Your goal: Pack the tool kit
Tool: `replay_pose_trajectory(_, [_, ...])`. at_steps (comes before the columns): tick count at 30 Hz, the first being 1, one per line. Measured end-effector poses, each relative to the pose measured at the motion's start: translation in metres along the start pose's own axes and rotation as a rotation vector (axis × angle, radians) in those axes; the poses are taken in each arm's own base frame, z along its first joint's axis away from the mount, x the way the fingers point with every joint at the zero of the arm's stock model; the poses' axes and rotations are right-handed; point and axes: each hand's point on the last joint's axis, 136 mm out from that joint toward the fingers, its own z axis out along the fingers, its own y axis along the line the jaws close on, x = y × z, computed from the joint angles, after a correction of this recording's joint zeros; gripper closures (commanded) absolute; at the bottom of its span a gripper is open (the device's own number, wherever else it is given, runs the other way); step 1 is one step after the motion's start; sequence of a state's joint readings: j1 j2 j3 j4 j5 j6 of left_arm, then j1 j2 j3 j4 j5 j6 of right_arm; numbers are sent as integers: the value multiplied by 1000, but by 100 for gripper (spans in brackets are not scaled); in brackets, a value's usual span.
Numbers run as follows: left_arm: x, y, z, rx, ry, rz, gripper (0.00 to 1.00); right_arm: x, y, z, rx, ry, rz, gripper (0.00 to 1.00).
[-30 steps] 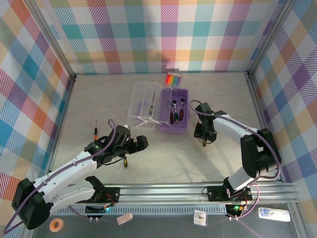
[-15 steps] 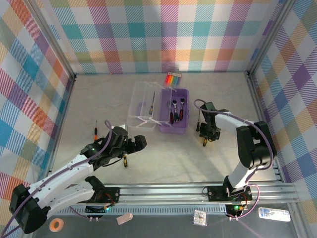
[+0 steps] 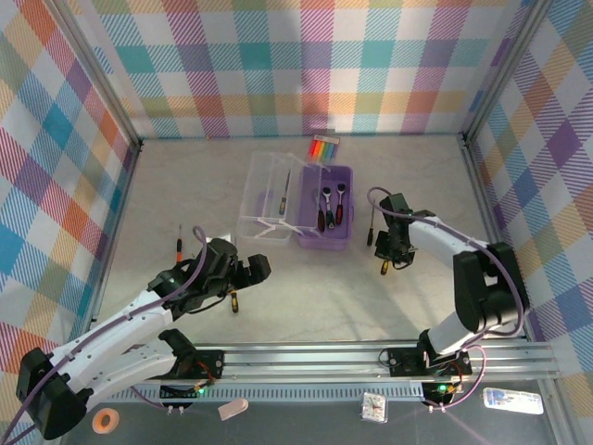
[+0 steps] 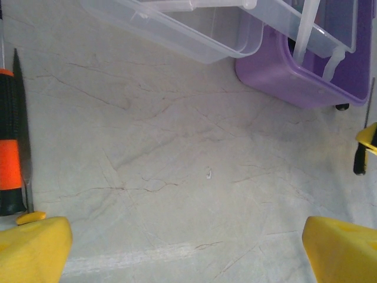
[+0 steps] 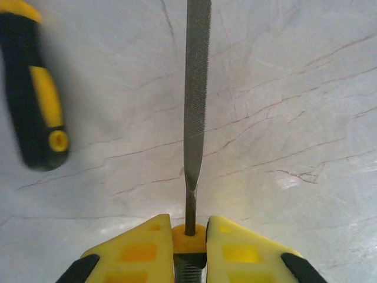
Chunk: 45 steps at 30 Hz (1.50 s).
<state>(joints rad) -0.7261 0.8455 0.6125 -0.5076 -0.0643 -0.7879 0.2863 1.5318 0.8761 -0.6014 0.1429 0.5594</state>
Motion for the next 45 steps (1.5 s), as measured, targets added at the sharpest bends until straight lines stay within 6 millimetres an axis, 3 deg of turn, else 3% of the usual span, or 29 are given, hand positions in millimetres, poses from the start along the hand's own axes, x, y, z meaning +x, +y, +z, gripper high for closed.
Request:
replay_pose_trajectory(6, [-3, 4, -3, -17, -21, 5, 0, -8, 8, -23, -51, -53, -11, 86])
replay_pose_trajectory(9, [-5, 7, -5, -30, -36, 7, 0, -18, 22, -37, -77, -74, -38, 86])
replay_pose_trajectory(11, [-8, 14, -7, -60, -56, 7, 0, -27, 39, -52, -109, -101, -65, 86])
replay_pose_trajectory(15, [-14, 35, -16, -179, -96, 7, 0, -51, 98, -88, -211, -176, -147, 86])
replay_pose_trajectory(18, [-16, 46, -21, -234, -109, 7, 0, -60, 142, -99, -275, -190, -204, 86])
replay_pose_trajectory(23, [-15, 54, -33, -247, -124, -9, 0, -66, 207, -87, -359, -136, -267, 86])
replay_pose_trajectory(28, [-13, 57, -44, -233, -135, -20, 0, -72, 247, -66, -428, -69, -273, 86])
replay_pose_trajectory(38, [-8, 60, -48, -230, -123, -25, 0, -76, 282, -45, -507, 6, -255, 83])
replay_pose_trajectory(40, [-6, 60, -46, -236, -109, -23, 0, -73, 284, -44, -521, 23, -251, 79])
replay_pose_trajectory(42, [-3, 61, -43, -242, -90, -20, 0, -72, 287, -45, -535, 35, -242, 69])
replay_pose_trajectory(45, [0, 61, -39, -246, -65, -13, 0, -72, 291, -47, -558, 40, -237, 68])
